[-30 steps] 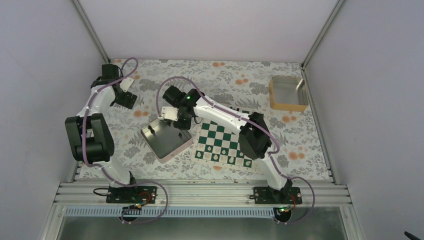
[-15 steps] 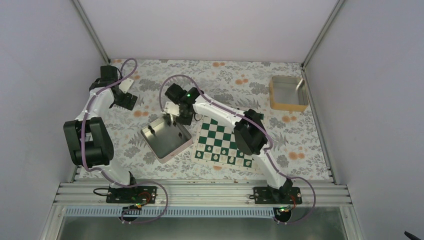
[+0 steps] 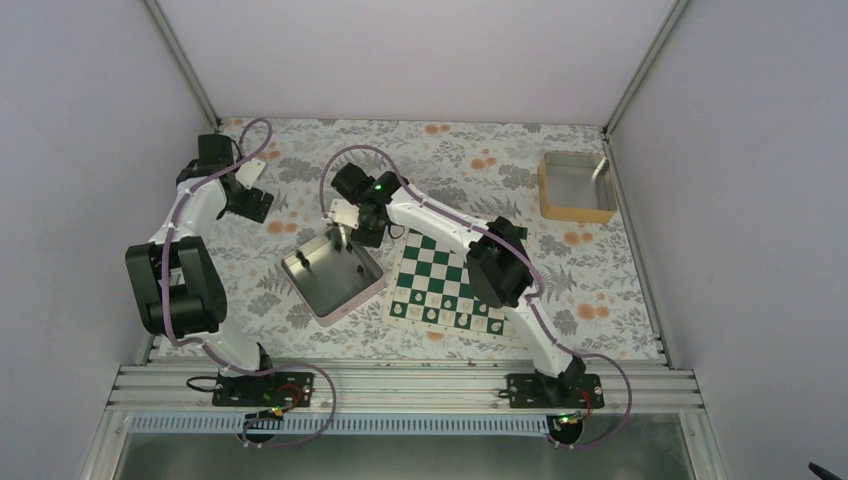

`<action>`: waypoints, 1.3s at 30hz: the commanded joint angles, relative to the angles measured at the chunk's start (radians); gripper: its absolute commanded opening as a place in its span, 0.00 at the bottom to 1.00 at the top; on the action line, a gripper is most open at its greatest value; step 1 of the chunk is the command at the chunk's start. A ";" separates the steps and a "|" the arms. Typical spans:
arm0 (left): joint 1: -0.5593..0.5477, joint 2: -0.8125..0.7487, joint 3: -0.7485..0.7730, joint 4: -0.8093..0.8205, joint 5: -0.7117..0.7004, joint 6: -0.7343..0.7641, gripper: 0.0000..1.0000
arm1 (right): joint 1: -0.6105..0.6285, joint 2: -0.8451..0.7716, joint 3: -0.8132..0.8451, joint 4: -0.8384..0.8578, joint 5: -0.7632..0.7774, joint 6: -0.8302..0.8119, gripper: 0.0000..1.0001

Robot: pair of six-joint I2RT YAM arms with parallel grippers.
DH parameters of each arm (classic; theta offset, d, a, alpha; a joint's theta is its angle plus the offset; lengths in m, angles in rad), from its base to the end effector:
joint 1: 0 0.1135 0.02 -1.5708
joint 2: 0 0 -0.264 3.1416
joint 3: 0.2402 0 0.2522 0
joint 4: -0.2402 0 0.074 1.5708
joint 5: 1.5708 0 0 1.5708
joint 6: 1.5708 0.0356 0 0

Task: Set up the chess pieces on the board
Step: Adjust the storage box at the center of the board.

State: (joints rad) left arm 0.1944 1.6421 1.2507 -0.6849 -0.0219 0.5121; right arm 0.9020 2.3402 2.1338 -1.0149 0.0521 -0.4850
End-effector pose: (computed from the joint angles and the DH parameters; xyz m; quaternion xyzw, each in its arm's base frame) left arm 0.3336 0.0665 0.2424 0.1507 0.9577 0.0946 0.2259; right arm 0.3073 0.3858 0.2087 -0.6258 0.7599 0.0109 0.1753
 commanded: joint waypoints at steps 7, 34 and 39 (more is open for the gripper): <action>0.007 -0.009 -0.020 0.016 0.014 0.002 1.00 | 0.009 0.024 0.041 -0.027 -0.104 0.040 0.39; 0.010 -0.018 -0.061 0.040 0.017 0.009 1.00 | 0.016 0.105 0.096 -0.021 -0.089 0.039 0.16; 0.013 -0.022 -0.069 0.046 0.015 0.009 1.00 | 0.018 0.116 0.104 -0.019 -0.091 0.040 0.16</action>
State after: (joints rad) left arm 0.1963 1.6424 1.1950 -0.6617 -0.0158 0.5125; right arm 0.9092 2.4214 2.2112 -1.0325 -0.0414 -0.4435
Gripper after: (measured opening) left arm 0.999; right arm 0.163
